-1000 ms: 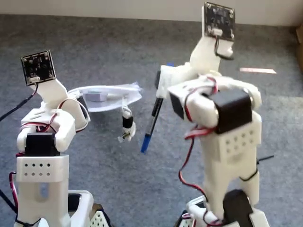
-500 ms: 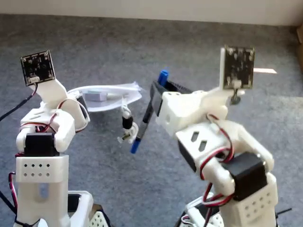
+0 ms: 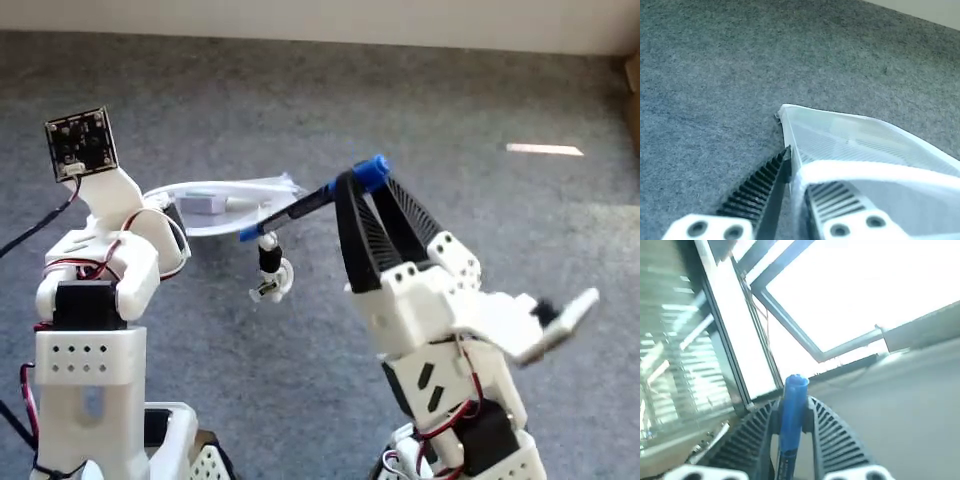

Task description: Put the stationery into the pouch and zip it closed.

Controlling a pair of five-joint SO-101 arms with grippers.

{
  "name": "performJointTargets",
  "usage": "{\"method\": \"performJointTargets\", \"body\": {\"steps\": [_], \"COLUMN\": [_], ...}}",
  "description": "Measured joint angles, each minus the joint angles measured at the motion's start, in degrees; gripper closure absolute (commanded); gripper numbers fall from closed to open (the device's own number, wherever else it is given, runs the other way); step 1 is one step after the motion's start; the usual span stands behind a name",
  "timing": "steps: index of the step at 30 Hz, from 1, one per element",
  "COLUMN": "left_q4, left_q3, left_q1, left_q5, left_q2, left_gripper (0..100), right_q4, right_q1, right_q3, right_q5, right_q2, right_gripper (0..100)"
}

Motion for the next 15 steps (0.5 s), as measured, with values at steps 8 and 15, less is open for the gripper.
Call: {"method": "performJointTargets", "body": {"steps": [8,15], "left_q4": [0.0,0.0], "left_q3": [0.0,0.0], "left_q1": [0.0,0.0], "left_q5": [0.0,0.0], "left_q2": [0.0,0.0], "left_gripper": [99,99], "right_q4": [-27.5,-32.9], "right_q1": [0.0,0.0], "right_q3": [17.8,18.5], "right_q5": [0.0,0.0], "right_q2": [-3.9,-3.9], "right_gripper": [99.5,99.5]}}
